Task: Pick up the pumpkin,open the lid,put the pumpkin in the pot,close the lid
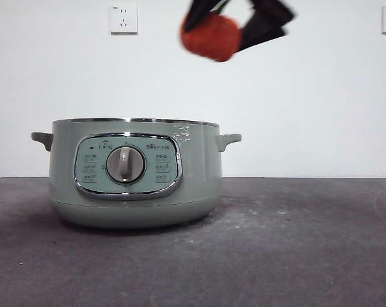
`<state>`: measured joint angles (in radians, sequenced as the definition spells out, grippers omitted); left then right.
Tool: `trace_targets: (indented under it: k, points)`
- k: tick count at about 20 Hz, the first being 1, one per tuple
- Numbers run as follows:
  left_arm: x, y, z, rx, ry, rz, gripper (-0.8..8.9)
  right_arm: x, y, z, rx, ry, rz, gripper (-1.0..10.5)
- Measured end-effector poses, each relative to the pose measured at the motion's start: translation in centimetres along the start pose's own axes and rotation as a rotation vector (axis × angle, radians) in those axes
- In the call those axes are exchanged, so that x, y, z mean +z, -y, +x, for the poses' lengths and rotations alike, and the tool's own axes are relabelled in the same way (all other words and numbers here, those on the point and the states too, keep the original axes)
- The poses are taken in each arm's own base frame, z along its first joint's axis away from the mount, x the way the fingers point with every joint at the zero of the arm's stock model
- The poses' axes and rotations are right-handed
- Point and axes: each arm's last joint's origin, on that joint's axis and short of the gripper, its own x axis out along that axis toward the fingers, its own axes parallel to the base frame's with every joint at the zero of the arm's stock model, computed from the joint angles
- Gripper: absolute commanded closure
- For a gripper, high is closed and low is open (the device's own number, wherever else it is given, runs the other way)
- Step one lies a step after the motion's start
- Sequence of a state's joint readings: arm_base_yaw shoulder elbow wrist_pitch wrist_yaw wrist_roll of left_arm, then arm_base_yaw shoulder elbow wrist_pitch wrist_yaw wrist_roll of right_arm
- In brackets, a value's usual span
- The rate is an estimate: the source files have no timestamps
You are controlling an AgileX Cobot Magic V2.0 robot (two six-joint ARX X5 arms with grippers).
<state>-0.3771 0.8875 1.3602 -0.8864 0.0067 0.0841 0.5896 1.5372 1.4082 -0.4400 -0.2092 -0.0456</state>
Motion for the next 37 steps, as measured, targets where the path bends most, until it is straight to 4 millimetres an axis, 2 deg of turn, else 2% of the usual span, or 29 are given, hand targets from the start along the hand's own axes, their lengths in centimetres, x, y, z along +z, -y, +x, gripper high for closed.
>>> trace_targets:
  k: [3,6,8,11,15,23,24,25,26,27,28,33,35,37]
  points:
    - [-1.0,0.0,-2.1,0.036,-0.014,-0.006,8.22,1.7,0.1,4.5,0.020,-0.019,-0.022,9.6]
    - [-1.7,0.0,-3.9,0.041,-0.003,-0.023,8.22,1.7,0.0,9.1,0.039,-0.066,-0.054,9.6]
    - [-1.9,0.1,-4.6,0.049,0.007,-0.026,8.22,0.9,-0.3,11.7,0.044,-0.102,-0.087,9.6]
    - [-2.1,0.0,-4.7,0.057,-0.003,-0.026,8.22,-1.4,-1.1,15.1,0.039,-0.175,-0.154,9.6]
    - [-2.1,0.0,-4.6,0.055,-0.010,-0.026,8.22,-3.3,-1.6,17.6,0.044,-0.231,-0.192,9.6]
    - [-2.2,0.1,-4.6,0.054,-0.021,-0.026,8.22,-4.5,-1.6,18.4,0.020,-0.309,-0.193,9.6]
    - [-2.2,0.1,-4.7,0.054,-0.021,-0.025,8.22,-4.5,-1.6,18.4,0.020,-0.311,-0.193,9.3]
    - [-2.2,0.1,-4.7,0.054,-0.021,-0.025,8.22,-4.5,-1.7,18.4,0.021,-0.311,-0.194,7.9]
    - [-2.2,0.1,-4.7,0.054,-0.021,-0.025,8.22,-4.5,-1.7,18.4,0.022,-0.310,-0.195,5.1]
    - [-2.2,0.1,-4.6,0.054,-0.021,-0.025,8.22,-4.5,-1.7,18.4,0.022,-0.310,-0.194,2.9]
    - [-2.2,0.1,-4.6,0.054,-0.021,-0.025,8.22,-4.5,-1.7,18.4,0.022,-0.311,-0.194,2.5]
    - [-2.2,0.1,-4.7,0.054,-0.020,-0.025,8.22,-3.6,-2.0,18.0,0.018,-0.297,-0.176,2.5]
    - [-2.1,0.1,-4.6,0.052,-0.012,-0.025,8.22,-1.5,-2.2,15.5,-0.028,-0.249,-0.183,2.5]
    - [-1.7,0.0,-4.1,0.042,0.010,-0.025,8.22,1.9,-2.5,10.3,-0.121,-0.157,-0.193,2.6]
